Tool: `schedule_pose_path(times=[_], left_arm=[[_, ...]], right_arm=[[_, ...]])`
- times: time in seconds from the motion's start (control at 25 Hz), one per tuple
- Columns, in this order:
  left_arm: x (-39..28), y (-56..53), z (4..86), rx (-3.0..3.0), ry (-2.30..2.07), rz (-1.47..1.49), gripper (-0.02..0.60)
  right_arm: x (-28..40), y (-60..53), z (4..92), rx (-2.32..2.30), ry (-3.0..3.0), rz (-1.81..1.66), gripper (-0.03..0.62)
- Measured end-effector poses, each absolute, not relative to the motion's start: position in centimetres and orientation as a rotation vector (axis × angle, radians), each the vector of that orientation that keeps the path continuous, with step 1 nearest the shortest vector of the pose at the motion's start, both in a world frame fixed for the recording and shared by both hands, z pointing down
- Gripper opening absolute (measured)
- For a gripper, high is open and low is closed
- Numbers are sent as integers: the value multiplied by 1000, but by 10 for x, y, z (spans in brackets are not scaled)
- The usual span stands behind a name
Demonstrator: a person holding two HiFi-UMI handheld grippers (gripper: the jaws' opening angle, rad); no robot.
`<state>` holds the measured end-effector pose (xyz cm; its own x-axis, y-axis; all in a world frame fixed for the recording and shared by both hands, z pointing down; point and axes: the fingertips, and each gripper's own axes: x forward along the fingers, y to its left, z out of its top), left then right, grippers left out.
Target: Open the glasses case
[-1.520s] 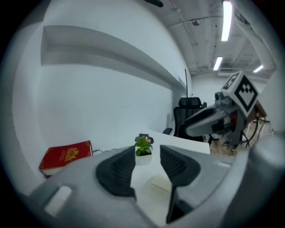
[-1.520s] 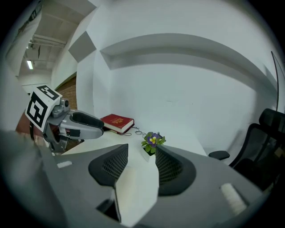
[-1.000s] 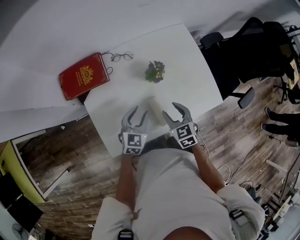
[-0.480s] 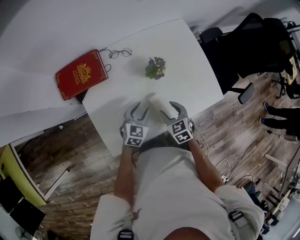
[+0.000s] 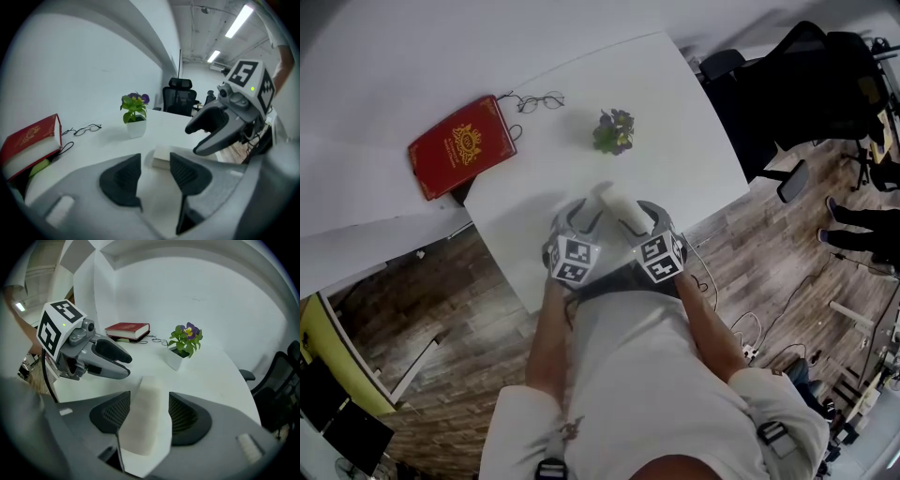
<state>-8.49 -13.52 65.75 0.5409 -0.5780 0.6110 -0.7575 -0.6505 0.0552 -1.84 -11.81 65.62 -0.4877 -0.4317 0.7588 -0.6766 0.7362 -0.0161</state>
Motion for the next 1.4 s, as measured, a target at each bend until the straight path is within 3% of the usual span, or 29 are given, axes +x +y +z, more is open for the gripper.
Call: schedule_pose_path(times=[0.36,1.0,1.4], left_arm=[[-78,-137,674,2490,-1034,861,196],[-69,-135,695,2481,-971,913,198],[-63,-135,701,2479,-951,920,198]], right_arm=[[-24,-111,672,809,-2128,419,255],[-25,-103,694,791,-2076,437,330],[-23,-101,712,799,-2023,440,336]])
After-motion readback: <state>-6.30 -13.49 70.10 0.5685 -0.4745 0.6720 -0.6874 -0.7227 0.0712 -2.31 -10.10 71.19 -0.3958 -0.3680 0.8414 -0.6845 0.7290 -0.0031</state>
